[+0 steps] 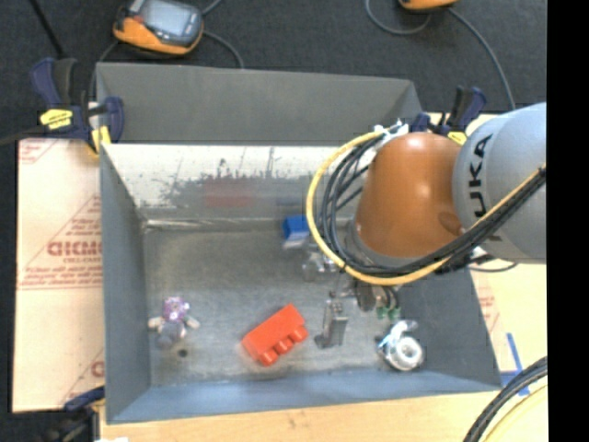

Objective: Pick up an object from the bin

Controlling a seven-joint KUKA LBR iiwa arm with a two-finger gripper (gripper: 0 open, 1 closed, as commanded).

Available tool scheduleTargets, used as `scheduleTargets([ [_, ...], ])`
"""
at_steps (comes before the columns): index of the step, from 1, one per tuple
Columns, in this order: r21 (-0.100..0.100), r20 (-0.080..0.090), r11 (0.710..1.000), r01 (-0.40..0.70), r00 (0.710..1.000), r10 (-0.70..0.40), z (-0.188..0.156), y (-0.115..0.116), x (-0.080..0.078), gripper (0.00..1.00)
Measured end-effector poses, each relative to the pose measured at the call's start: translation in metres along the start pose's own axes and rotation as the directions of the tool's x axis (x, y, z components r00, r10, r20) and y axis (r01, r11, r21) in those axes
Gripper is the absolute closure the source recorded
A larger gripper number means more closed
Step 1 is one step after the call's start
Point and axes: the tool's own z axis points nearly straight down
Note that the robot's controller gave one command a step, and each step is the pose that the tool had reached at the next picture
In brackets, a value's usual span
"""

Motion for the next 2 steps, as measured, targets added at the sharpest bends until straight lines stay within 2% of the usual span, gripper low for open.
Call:
scheduleTargets([
  [1, -0.001, -0.007, 0.925, 0.381, 0.925, -0.381, 0.120, 0.002, -0.029, 0.00],
  [2, 0.003, 0.011, 0.891, 0.454, 0.891, -0.454, 0.115, 0.007, 0.013, 0.00],
])
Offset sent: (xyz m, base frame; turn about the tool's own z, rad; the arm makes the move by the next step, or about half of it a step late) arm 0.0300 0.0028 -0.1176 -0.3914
